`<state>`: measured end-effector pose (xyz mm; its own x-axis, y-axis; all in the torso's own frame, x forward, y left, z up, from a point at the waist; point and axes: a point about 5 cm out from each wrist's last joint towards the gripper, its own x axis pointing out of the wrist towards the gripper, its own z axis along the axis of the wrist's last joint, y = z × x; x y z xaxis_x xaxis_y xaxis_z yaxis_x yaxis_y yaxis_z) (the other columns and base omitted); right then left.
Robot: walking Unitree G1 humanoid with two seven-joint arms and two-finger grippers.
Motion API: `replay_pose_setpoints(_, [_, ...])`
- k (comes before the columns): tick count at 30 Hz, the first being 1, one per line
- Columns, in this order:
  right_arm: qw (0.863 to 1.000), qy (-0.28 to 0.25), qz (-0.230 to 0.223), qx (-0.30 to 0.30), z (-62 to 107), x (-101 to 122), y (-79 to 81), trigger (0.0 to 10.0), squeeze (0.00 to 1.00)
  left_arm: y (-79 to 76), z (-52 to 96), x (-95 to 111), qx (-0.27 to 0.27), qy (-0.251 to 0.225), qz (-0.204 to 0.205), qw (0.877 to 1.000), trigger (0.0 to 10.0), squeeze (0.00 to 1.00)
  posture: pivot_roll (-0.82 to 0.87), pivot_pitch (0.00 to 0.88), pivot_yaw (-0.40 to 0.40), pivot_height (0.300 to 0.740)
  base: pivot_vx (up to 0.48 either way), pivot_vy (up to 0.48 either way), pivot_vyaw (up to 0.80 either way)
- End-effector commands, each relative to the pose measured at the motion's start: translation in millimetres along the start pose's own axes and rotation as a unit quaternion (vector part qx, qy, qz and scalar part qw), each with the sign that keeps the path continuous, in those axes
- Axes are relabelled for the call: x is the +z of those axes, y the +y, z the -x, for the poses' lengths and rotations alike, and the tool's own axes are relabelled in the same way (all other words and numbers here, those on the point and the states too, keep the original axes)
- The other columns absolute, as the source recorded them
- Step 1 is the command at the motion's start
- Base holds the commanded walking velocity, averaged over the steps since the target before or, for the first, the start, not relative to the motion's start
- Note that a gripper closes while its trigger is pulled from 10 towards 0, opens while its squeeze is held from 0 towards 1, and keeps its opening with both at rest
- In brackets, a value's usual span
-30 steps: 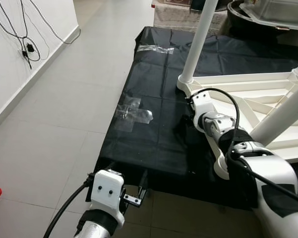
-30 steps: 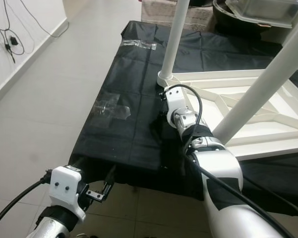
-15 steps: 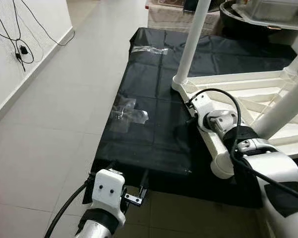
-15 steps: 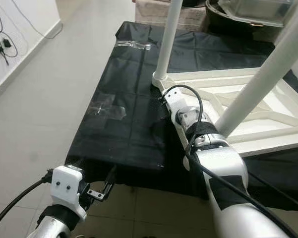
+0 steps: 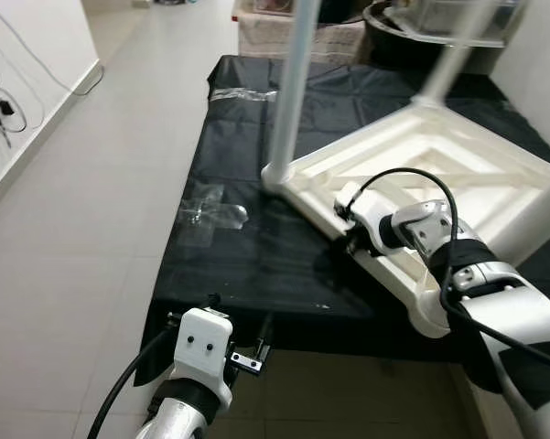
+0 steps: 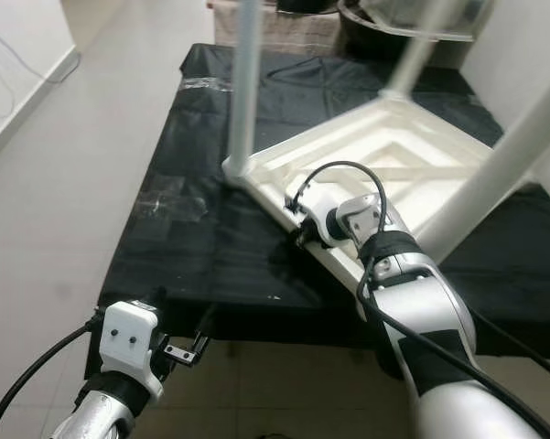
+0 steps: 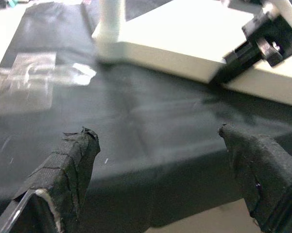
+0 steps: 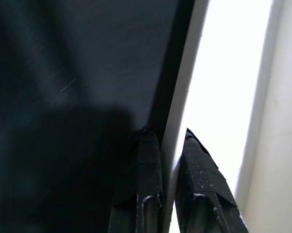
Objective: Building children table
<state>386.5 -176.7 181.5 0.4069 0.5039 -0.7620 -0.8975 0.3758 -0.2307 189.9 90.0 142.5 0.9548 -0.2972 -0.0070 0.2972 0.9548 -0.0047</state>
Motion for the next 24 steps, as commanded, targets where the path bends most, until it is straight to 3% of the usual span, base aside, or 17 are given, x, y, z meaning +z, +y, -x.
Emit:
replay_pose_setpoints(1, [0.985,0.080,0.057,0.143,-19.1,-25,29.2,0.0,0.00,0.7,0.3,-7,-0.001,0.012,0.001,1.000,10.0,0.00,0.06,0.121,-0.086,0.740,0.000,0.000,0.00])
replay_pose_setpoints(3, [0.985,0.080,0.057,0.143,-19.1,-25,29.2,0.0,0.00,0.7,0.3,-7,-0.001,0.012,0.001,1.000,10.0,0.00,0.06,0.121,-0.086,0.740,0.000,0.000,0.00])
replay_pose_setpoints(5, [0.967,0.123,0.116,0.193,-6.9,-42,31.2,0.0,0.00,4.0,-2.8,-10,-0.002,0.013,-0.003,1.000,10.0,0.00,0.06,0.095,-0.076,0.740,0.000,0.000,0.00])
replay_pose_setpoints(9, [0.960,0.122,0.134,0.213,-3.2,-43,32.2,0.0,0.00,4.7,-3.6,-11,-0.002,0.013,-0.005,1.000,10.0,0.00,0.06,0.093,-0.074,0.740,0.000,0.000,0.00])
replay_pose_setpoints(10, [0.951,0.115,0.169,0.230,-0.1,-40,33.4,0.0,0.00,6.4,-5.3,-12,-0.002,0.013,-0.006,1.000,10.0,0.00,0.06,0.080,-0.073,0.740,0.000,0.000,0.00])
replay_pose_setpoints(14, [0.943,0.114,0.200,0.242,2.3,-37,34.2,0.0,0.00,7.5,-6.5,-13,-0.002,0.013,-0.008,1.000,10.0,0.00,0.06,0.076,-0.071,0.740,0.000,0.000,0.00])
replay_pose_setpoints(15, [0.929,0.159,0.247,0.225,5.9,-42,30.3,0.0,0.00,8.4,-7.7,-14,-0.002,0.012,-0.009,1.000,10.0,0.00,0.06,0.067,-0.071,0.740,0.000,0.000,0.00])
replay_pose_setpoints(16, [0.929,0.159,0.247,0.225,5.9,-42,30.3,0.0,0.00,8.4,-7.7,-14,-0.002,0.012,-0.009,1.000,10.0,0.00,0.06,0.067,-0.071,0.740,0.000,0.000,0.00])
replay_pose_setpoints(18, [0.916,0.191,0.281,0.211,9.3,-44,26.4,0.0,0.00,9.2,-8.6,-15,-0.001,0.012,-0.010,1.000,10.0,0.00,0.06,0.063,-0.071,0.740,0.000,0.000,0.00])
replay_pose_setpoints(24, [0.918,0.171,0.294,0.202,11.2,-34,23.7,0.0,0.00,10.2,-10.1,-15,-0.001,0.009,-0.011,1.000,10.0,0.00,0.06,0.059,-0.072,0.740,0.000,0.000,0.00])
